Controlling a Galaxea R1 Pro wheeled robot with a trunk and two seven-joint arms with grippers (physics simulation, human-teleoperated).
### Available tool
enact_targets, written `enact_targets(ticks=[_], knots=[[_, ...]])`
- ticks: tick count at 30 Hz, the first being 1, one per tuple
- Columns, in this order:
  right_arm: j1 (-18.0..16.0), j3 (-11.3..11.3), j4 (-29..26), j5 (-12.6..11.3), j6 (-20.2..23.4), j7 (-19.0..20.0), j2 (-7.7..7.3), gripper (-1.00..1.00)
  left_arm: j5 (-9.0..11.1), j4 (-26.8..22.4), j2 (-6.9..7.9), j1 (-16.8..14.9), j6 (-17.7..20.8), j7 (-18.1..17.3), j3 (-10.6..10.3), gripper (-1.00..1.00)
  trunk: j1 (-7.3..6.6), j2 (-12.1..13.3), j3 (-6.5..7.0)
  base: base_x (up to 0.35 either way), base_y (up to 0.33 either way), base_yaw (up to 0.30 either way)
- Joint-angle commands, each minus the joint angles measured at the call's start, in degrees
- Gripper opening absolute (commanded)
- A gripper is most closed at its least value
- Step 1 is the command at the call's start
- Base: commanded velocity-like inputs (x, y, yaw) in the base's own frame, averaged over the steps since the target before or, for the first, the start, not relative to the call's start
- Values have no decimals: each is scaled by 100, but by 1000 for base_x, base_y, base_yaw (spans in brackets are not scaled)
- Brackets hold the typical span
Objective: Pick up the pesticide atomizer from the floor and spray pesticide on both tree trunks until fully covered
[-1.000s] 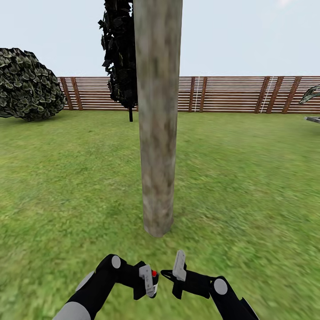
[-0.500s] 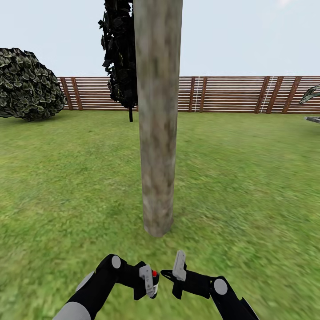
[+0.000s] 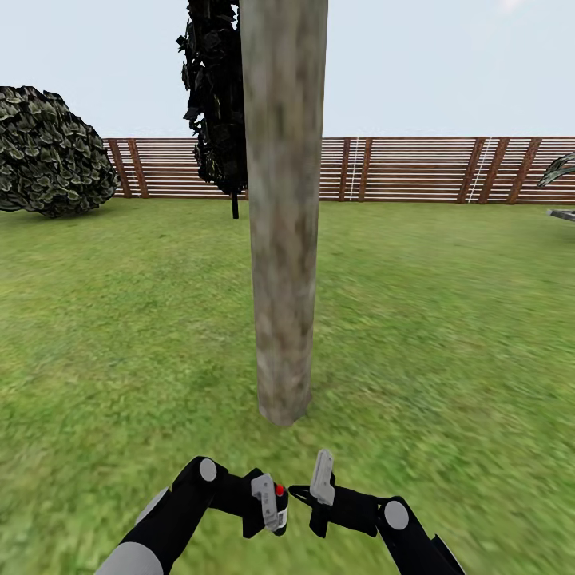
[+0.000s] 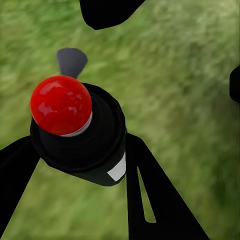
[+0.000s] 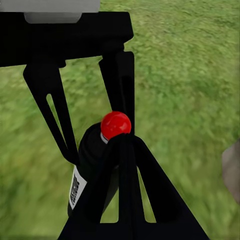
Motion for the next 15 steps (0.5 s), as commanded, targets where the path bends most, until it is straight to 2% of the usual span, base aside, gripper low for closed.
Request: enact_targets(ticks=[1,15], knots=[[-2,-8,-5,45,-27,3,2,-100,-25,-6,-2,-2,5,-20,3,-100,-1,-2,-5,0,0,0],[-2,-8,-5,45,-27,3,2,-100,-24,8,-10,4,-13,-28,-4,-100,-1,-2,-5,0,0,0]])
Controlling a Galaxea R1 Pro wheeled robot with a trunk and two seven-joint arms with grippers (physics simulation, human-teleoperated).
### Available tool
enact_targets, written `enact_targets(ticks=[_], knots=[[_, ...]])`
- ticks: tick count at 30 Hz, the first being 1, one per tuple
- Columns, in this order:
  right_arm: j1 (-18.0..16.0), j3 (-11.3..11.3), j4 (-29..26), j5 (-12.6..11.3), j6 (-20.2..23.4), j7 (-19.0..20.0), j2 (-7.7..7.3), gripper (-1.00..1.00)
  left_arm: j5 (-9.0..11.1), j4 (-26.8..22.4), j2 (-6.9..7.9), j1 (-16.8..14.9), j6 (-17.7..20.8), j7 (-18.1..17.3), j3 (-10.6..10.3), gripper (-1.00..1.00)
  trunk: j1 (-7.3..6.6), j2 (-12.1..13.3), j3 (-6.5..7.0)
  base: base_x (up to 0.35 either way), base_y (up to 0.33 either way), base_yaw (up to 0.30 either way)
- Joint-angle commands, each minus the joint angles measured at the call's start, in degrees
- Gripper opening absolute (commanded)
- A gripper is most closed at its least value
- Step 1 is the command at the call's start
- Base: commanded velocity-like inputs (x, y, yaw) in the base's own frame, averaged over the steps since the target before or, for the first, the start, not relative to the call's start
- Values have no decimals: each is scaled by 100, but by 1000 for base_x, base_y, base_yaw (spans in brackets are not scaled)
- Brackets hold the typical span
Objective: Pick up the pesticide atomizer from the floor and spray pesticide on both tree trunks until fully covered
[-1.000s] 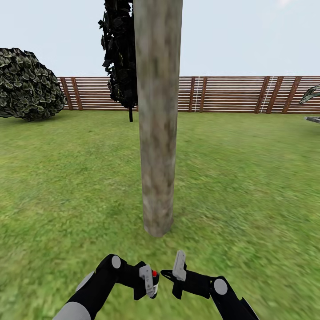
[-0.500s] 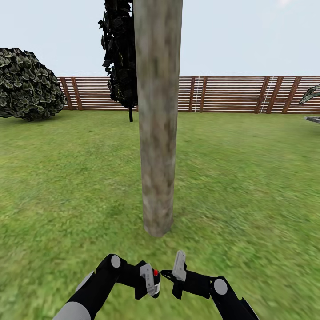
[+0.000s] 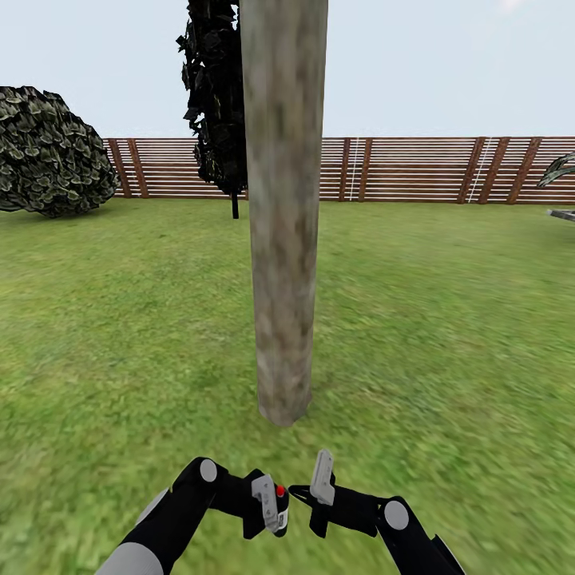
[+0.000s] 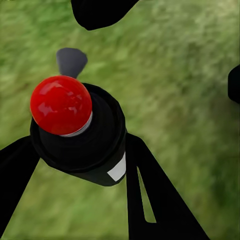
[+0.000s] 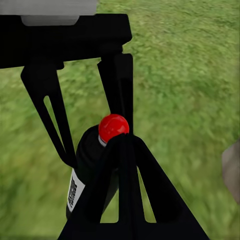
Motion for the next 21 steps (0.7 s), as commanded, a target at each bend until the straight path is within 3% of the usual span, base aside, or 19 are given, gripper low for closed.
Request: enact_targets(ticks=[1,21], knots=[[-2,-9,-5,45,-27,3,2,-100,-26,-8,-2,-1,3,-20,2,-100,-1,-2,-5,0,0,0],[-2,-9,-5,45,-27,3,2,-100,26,-6,-14,0,-14,-38,2,-100,-1,-2,-5,0,0,0]])
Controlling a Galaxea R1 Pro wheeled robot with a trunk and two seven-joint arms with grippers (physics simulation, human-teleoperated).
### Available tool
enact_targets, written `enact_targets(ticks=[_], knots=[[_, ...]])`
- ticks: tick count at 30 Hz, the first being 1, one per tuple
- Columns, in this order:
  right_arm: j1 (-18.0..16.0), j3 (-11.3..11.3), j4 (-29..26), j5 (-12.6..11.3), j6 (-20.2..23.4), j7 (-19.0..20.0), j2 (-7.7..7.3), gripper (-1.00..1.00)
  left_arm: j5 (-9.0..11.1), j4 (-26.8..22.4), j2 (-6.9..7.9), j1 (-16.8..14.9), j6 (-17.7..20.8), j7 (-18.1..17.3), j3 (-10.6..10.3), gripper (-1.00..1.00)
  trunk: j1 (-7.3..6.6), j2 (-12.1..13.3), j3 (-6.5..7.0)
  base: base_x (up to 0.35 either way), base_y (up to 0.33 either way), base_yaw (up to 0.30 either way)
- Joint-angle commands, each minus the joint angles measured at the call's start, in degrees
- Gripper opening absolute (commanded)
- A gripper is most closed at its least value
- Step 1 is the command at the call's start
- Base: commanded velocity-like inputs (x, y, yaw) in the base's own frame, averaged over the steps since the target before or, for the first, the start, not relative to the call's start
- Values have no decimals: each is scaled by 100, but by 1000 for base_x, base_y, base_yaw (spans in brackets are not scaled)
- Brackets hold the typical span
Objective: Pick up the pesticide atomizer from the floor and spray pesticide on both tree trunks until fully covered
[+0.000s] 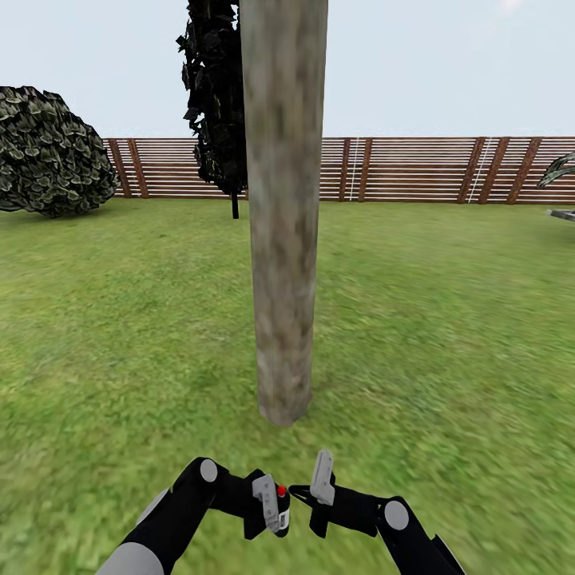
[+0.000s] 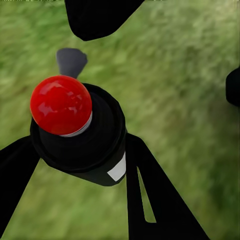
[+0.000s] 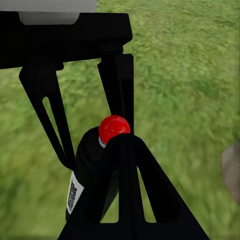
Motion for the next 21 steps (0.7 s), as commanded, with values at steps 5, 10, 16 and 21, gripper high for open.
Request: enact_targets(ticks=[5,10,16,21], knots=[[-2,-4,-5,44,-27,3,2,-100,-26,-2,-57,-2,-76,-35,1,-100,-1,-2,-5,0,0,0],[-2,-3,-5,44,-27,3,2,-100,-26,-1,-68,-2,-103,-38,-6,-100,-1,-2,-5,0,0,0],[-2,-7,-5,44,-27,3,2,-100,-24,1,-67,-2,-105,-38,-6,-100,-1,-2,-5,0,0,0],[-2,-5,-5,44,-27,3,2,-100,-69,251,-30,-6,-113,-18,-13,-100,-1,-2,-5,0,0,0]])
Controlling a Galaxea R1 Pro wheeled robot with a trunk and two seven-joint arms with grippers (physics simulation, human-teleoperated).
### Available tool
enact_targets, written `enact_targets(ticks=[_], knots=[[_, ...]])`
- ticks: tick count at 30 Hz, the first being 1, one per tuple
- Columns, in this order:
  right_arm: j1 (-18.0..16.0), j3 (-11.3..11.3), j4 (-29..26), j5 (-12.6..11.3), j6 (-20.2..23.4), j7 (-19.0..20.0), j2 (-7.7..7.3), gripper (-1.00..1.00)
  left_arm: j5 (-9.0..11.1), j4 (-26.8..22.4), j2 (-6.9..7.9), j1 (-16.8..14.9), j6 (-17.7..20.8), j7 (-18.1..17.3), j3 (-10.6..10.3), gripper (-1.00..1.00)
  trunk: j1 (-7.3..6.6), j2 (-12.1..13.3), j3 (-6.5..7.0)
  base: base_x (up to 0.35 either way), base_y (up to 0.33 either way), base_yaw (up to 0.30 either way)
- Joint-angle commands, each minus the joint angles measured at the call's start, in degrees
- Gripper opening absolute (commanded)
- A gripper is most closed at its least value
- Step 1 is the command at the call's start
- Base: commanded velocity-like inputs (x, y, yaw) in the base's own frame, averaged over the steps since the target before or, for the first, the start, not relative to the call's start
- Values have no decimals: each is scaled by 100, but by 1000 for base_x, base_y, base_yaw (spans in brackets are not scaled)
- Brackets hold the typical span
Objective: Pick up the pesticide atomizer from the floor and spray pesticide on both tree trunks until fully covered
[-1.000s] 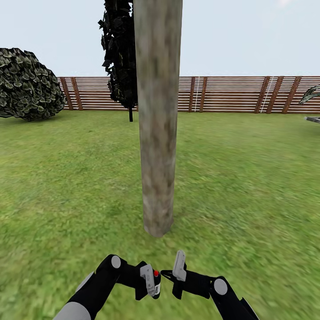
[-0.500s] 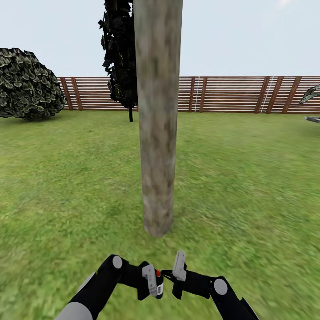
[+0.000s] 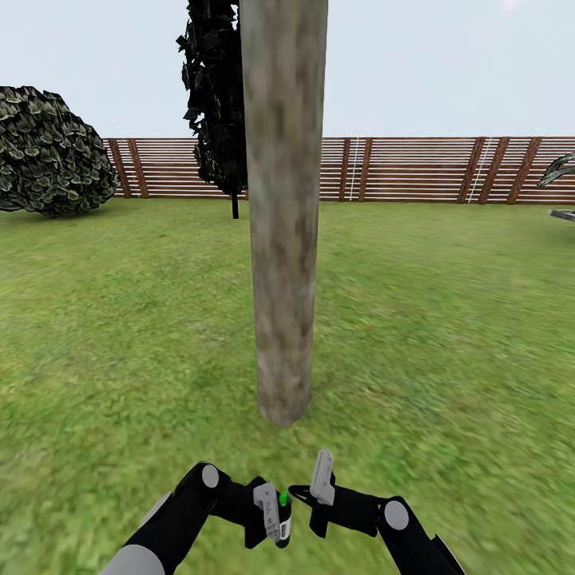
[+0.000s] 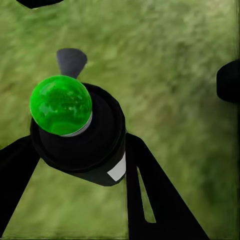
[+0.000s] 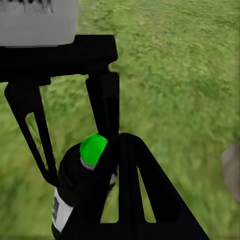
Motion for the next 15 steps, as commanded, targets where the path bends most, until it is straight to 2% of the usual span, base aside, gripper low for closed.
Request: enact_targets(ticks=[1,5,7,13,14,15], knots=[[-2,-6,-5,44,-27,3,2,-100,-41,75,13,-4,-9,-5,3,-100,-1,-2,-5,0,0,0],[-2,-6,-5,44,-27,3,2,-100,-119,236,199,-9,-3,20,9,-100,-1,-2,-5,0,0,0],[-2,-5,-5,44,-27,3,2,-100,-186,256,430,-25,3,24,10,-100,-1,-2,-5,0,0,0],[-2,-4,-5,44,-27,3,2,-100,-212,261,819,-31,18,24,11,-100,-1,-2,-5,0,0,0],[-2,-3,-5,46,-27,4,2,-100,-216,256,958,-28,22,24,12,-100,-1,-2,-5,0,0,0],[-2,-5,-2,47,-27,5,2,-100,-217,253,1031,-27,23,28,15,-100,-1,-2,-5,0,0,0]])
